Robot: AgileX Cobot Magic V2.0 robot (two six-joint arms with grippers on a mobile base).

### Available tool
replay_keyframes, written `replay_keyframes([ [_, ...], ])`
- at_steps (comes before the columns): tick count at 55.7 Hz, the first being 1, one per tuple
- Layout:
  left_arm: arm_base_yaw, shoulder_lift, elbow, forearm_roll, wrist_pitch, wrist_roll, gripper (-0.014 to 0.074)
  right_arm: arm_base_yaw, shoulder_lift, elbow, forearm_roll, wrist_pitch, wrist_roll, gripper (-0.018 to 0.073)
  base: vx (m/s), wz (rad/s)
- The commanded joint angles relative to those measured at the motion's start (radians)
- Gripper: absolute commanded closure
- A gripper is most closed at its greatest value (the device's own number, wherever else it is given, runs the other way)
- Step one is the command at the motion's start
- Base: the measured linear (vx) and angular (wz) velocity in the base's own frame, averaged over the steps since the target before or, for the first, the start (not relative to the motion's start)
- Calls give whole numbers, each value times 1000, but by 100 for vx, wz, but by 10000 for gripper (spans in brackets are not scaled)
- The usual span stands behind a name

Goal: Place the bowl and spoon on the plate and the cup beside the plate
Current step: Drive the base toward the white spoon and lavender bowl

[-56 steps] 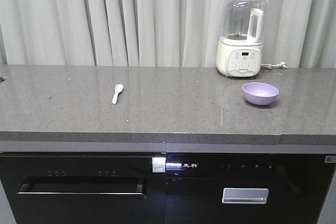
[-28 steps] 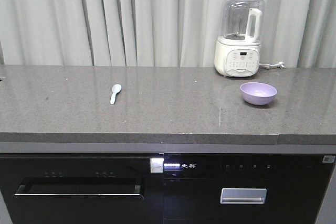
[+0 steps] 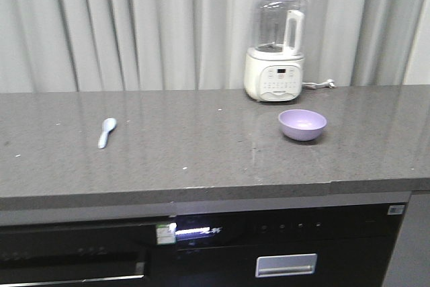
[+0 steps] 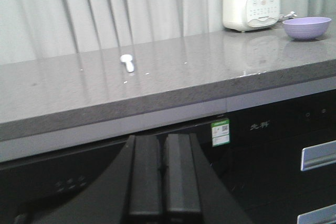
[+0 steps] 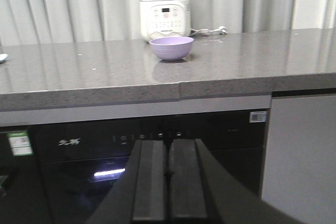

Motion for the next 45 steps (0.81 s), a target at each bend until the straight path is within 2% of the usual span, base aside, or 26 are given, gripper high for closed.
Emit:
replay_keyframes([
  [1, 1, -16, -25, -9, -77, -6, 599, -3, -5, 6, -3, -88, -5, 568, 23, -32],
  [25, -1, -16, -25, -9, -77, -6, 599, -3, -5, 6, -3, -88, -5, 568, 32, -28],
  [45, -1, -16, -25, -9, -77, -6, 599, -3, -5, 6, -3, -88, -5, 568, 45, 18],
])
